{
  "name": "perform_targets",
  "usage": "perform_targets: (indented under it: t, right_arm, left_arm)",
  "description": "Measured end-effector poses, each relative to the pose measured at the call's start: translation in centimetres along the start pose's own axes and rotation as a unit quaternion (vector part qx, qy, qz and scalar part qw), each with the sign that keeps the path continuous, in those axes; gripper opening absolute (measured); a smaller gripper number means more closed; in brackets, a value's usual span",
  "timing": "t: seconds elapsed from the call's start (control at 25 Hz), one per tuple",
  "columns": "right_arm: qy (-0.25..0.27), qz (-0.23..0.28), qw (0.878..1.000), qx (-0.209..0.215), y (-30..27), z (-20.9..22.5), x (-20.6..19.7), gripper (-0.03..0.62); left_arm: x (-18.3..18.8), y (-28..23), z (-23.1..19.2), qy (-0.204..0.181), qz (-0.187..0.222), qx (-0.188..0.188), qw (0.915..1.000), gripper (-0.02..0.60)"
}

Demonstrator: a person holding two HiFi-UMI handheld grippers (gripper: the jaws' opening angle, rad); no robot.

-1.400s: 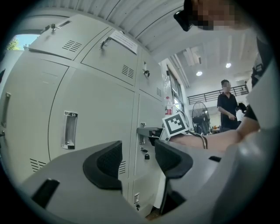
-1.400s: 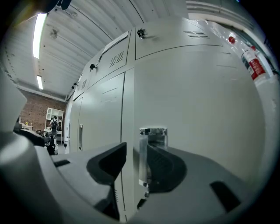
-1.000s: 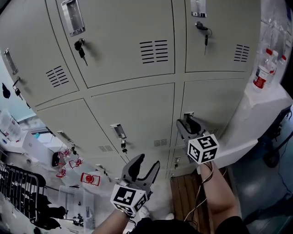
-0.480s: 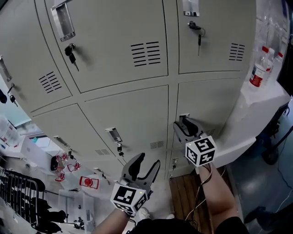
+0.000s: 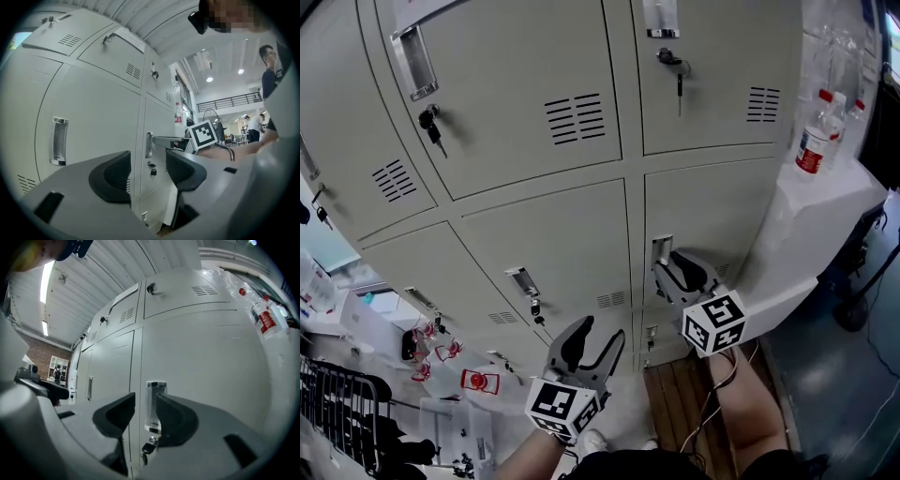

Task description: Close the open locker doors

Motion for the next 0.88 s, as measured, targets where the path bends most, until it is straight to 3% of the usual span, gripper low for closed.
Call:
perform_targets:
  t: [0.28,0.4,0.44,0.56,0.6,0.88]
  right_arm:
    - [-0.011,0.023,1.000,0.011,3.2,-1.0,0.4,0.113]
    - [-0.012,0.026,1.000,0.014,4.3,-1.6,0.5,0.030]
    - [-0.010,0.025,1.000,0.014,4.5,-1.8,0.4,0.002]
    - [-0.001,0.024,1.000,0.020,5.3,-2.6,0.2,0.002]
    - [0.002,0.024,0.999,0.022,5.5,-2.8,0.1,0.002]
    - [0.026,0.008,0.999,0.040,6.7,-4.9,-1.2,0.002]
  left_arm:
    - [0.1,0.0,0.8,0.000,0.002,-0.001,1.0000,0.211]
    - [0.2,0.2,0.9,0.001,0.007,0.003,1.0000,0.165]
    - [0.2,0.4,0.9,0.001,0.008,0.006,0.9999,0.141]
    - [0.1,0.7,1.0,0.003,0.009,0.019,0.9998,0.012]
    - [0.0,0.9,1.0,0.004,0.008,0.022,0.9997,0.000]
    - [-0.7,1.9,1.5,0.002,-0.003,0.030,0.9995,0.002]
Point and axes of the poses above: the fingertips, and each gripper's own axes: y backward along the fingers, z to its right, x out of its top, the point moved 6 cm from there along y, backward along the fingers, and after that the axes turned 11 degrees about -z, right-handed, at the moved point
